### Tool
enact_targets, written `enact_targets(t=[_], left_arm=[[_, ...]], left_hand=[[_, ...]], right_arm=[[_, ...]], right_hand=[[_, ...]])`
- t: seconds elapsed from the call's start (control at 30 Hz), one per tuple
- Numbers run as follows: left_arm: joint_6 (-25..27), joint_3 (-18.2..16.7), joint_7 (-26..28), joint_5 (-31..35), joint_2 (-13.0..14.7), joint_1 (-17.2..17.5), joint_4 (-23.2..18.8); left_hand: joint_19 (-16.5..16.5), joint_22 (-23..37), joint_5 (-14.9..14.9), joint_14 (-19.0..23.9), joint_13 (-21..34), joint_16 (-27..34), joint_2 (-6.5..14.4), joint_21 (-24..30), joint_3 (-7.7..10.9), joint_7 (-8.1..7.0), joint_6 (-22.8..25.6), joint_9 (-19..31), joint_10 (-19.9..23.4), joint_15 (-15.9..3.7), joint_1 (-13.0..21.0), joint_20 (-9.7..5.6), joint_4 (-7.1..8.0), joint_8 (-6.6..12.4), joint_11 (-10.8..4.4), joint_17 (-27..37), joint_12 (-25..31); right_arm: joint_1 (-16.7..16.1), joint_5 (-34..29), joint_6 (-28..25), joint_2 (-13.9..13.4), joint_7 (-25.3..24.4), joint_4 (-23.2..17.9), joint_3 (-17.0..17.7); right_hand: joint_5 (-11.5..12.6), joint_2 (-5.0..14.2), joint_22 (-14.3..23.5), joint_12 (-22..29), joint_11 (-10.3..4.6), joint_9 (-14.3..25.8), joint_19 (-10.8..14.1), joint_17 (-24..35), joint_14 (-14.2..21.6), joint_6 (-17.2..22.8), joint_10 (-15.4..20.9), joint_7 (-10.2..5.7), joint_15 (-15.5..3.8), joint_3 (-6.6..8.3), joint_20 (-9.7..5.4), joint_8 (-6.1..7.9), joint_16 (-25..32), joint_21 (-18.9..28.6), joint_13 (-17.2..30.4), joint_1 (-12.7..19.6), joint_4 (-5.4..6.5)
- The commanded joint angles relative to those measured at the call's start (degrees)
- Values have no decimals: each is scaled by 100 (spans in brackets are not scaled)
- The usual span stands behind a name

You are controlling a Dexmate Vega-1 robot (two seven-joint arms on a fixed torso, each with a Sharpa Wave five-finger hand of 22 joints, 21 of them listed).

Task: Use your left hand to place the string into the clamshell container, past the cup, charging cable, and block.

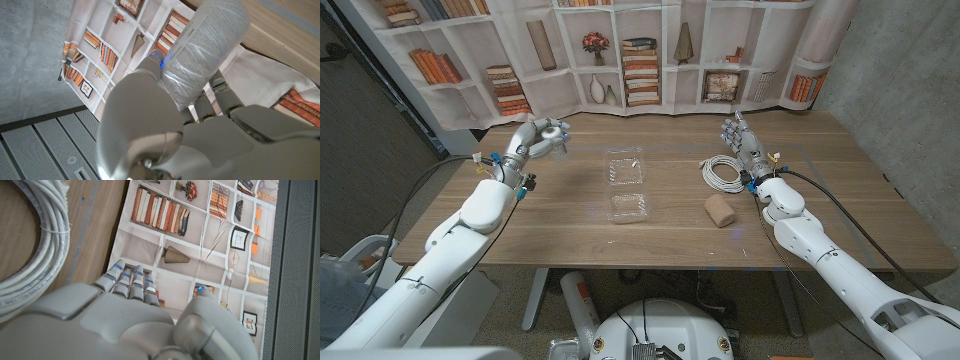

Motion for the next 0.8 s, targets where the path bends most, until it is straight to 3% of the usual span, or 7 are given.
enact_targets(t=[0.03, 0.6, 0.8], left_arm=[[-200, 128, -237, -107, 71, -103, 58], [-380, 204, -471, -102, 325, -55, -98], [-708, 275, -998, -594, 338, -196, 146]], left_hand=[[98, 16, 54, 224, 31, -14, 95, 63, 524, 8, 5, 12, 142, -500, 26, -137, 86, 61, -109, 35, 8], [-63, -1, 72, 305, 113, -24, 76, 128, 579, 19, 57, -22, 211, -501, 22, -177, 75, 129, -102, 84, -8], [-74, -7, 78, 339, 139, -24, 76, 163, 602, 28, 86, -34, 231, -522, 30, -190, 69, 155, -104, 98, -15]], right_arm=[[-62, -4, -3, -29, -46, -77, 19], [-43, -52, -1, 13, -86, -92, -23], [-15, -67, -4, 36, -80, -64, -45]], right_hand=[[-18, 76, 29, 6, -3, 27, 39, 10, 37, 52, 24, 9, -2, -8, 6, 4, -1, -28, 27, 14, -20], [-19, 82, 30, 15, -8, 27, 65, 9, 87, 89, 57, -1, -25, -15, -25, 15, 15, -41, 26, 14, -26], [-20, 84, 30, 13, -5, 27, 70, 9, 90, 94, 55, 5, -25, -18, -27, 15, 14, -46, 25, 14, -29]])
